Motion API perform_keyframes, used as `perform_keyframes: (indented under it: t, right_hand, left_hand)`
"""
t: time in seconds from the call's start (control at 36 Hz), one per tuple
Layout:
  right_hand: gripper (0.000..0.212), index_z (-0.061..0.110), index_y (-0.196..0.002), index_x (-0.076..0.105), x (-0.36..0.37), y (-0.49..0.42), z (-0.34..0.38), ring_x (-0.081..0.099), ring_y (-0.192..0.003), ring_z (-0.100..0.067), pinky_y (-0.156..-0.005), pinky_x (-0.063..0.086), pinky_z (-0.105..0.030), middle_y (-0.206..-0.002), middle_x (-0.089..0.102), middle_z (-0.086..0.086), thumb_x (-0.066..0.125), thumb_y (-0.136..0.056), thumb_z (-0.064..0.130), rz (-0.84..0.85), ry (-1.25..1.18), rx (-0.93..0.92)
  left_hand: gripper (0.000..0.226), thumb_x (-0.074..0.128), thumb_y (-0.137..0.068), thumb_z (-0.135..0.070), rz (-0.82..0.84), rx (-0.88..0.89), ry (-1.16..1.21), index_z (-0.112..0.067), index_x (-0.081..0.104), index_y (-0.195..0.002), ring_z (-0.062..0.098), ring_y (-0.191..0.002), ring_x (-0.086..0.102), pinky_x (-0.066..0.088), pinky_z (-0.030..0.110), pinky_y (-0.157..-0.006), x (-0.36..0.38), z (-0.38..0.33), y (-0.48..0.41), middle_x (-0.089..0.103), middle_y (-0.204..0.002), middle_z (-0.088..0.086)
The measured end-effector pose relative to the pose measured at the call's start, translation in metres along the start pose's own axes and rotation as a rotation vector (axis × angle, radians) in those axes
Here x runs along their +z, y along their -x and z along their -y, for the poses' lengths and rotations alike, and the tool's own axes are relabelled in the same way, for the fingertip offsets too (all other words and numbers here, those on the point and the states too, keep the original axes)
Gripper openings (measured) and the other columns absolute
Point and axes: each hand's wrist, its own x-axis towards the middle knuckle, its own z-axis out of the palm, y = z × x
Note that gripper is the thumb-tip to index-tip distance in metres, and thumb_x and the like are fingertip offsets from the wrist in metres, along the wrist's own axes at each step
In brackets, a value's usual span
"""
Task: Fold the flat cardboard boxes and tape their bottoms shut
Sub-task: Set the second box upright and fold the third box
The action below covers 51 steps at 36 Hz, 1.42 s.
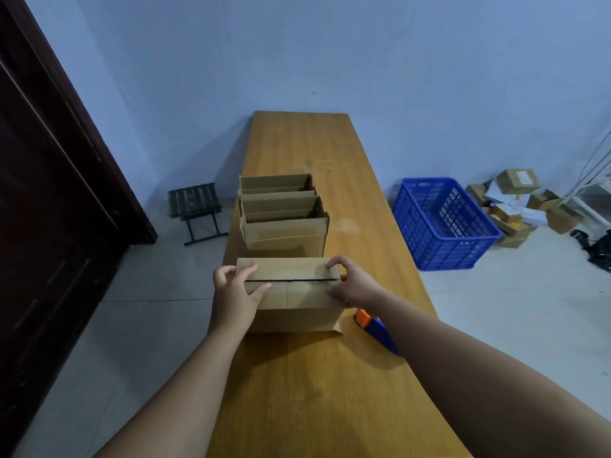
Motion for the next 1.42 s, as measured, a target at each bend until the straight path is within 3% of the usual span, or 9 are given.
perform_keyframes:
  t: [0.19, 0.33, 0.42, 0.64, 0.89, 0.97, 1.17, 1.31, 1.42]
  right_hand:
    - [0.035, 0.029, -0.116, 0.045, 0.0, 0.003, -0.014, 0.054, -0.112, -0.032, -0.084, 0.056, -0.052, -0.13, 0.044, -0.01, 0.059, -0.091, 0.01, 0.117, -0.093, 0.078]
    - [0.029, 0.026, -0.112, 0.044, 0.002, 0.009, -0.018, 0.056, -0.107, -0.03, -0.08, 0.058, -0.05, -0.126, 0.045, -0.009, 0.06, -0.092, 0.012, 0.103, -0.035, 0.047]
    - [0.03, 0.018, -0.116, 0.041, 0.006, 0.013, -0.019, 0.058, -0.106, -0.036, -0.079, 0.058, -0.053, -0.126, 0.048, -0.015, 0.059, -0.092, 0.012, 0.055, 0.002, 0.044]
    - [0.104, 0.05, -0.149, -0.005, -0.002, 0.023, -0.028, 0.043, -0.128, -0.039, -0.074, 0.06, -0.048, -0.152, 0.03, -0.008, 0.067, -0.087, 0.006, 0.15, -0.232, 0.122]
    - [0.102, 0.036, -0.152, 0.013, -0.015, 0.02, -0.034, 0.056, -0.097, -0.047, -0.078, 0.053, -0.062, -0.119, 0.045, -0.022, 0.052, -0.07, 0.082, 0.234, -0.783, 0.467]
    - [0.126, 0.032, -0.152, 0.02, -0.017, 0.021, -0.038, 0.055, -0.106, -0.055, -0.078, 0.051, -0.066, -0.13, 0.046, -0.03, 0.074, -0.048, 0.078, 0.324, -0.788, 0.498]
    - [0.095, 0.021, -0.14, 0.043, -0.02, 0.028, -0.036, 0.058, -0.111, -0.05, -0.086, 0.047, -0.066, -0.132, 0.052, -0.029, 0.083, -0.06, 0.054, 0.385, -0.729, 0.413]
    - [0.055, 0.015, -0.123, 0.056, -0.029, 0.038, -0.034, 0.067, -0.093, -0.038, -0.087, 0.048, -0.057, -0.105, 0.07, -0.02, 0.06, -0.08, 0.047, 0.398, -0.778, 0.293]
    - [0.077, 0.012, -0.129, 0.053, -0.035, 0.035, -0.029, 0.066, -0.099, -0.039, -0.089, 0.05, -0.057, -0.112, 0.068, -0.019, 0.077, -0.066, 0.049, 0.382, -0.702, 0.218]
  left_hand:
    - [0.019, 0.047, -0.099, -0.029, -0.061, -0.135, 0.269, -0.017, 0.059, -0.09, 0.025, -0.106, 0.052, 0.045, 0.034, -0.081, 0.005, -0.001, 0.0, 0.051, -0.122, 0.01]
    - [0.028, 0.049, -0.098, -0.018, -0.094, -0.271, 0.321, -0.016, 0.033, -0.121, 0.021, -0.088, 0.052, 0.046, 0.033, -0.072, 0.006, -0.006, 0.002, 0.048, -0.119, 0.013]
    - [0.053, 0.042, -0.102, -0.021, -0.007, -0.325, 0.354, -0.03, 0.016, -0.147, 0.031, -0.119, 0.047, 0.045, 0.043, -0.089, 0.005, -0.012, 0.004, 0.034, -0.145, 0.013]
    - [0.054, 0.036, -0.103, -0.027, 0.352, -0.446, 0.574, -0.049, 0.012, -0.146, 0.04, -0.13, 0.033, 0.05, 0.061, -0.088, -0.013, -0.006, 0.008, 0.023, -0.149, 0.005]
    - [0.047, 0.04, -0.102, -0.028, 0.31, -0.196, 0.614, -0.057, 0.025, -0.136, 0.03, -0.122, 0.039, 0.056, 0.045, -0.069, -0.036, 0.008, 0.023, 0.026, -0.146, -0.004]
    - [0.048, 0.042, -0.101, -0.03, 0.354, -0.106, 0.606, -0.063, 0.027, -0.133, 0.03, -0.126, 0.039, 0.057, 0.044, -0.07, -0.041, 0.005, 0.026, 0.028, -0.148, -0.003]
    - [0.047, 0.046, -0.089, -0.047, 0.327, 0.054, 0.523, -0.073, 0.028, -0.124, 0.024, -0.131, 0.041, 0.046, 0.047, -0.099, -0.052, 0.0, 0.028, 0.035, -0.148, -0.003]
    - [0.076, 0.051, -0.079, -0.055, 0.16, 0.085, 0.363, -0.046, 0.017, -0.147, 0.025, -0.115, 0.05, 0.043, 0.039, -0.089, -0.056, -0.006, 0.022, 0.049, -0.12, 0.005]
    - [0.076, 0.055, -0.067, -0.068, 0.204, -0.095, 0.337, -0.039, 0.039, -0.135, 0.038, -0.109, 0.054, 0.048, 0.051, -0.093, -0.055, 0.003, 0.013, 0.048, -0.13, 0.024]
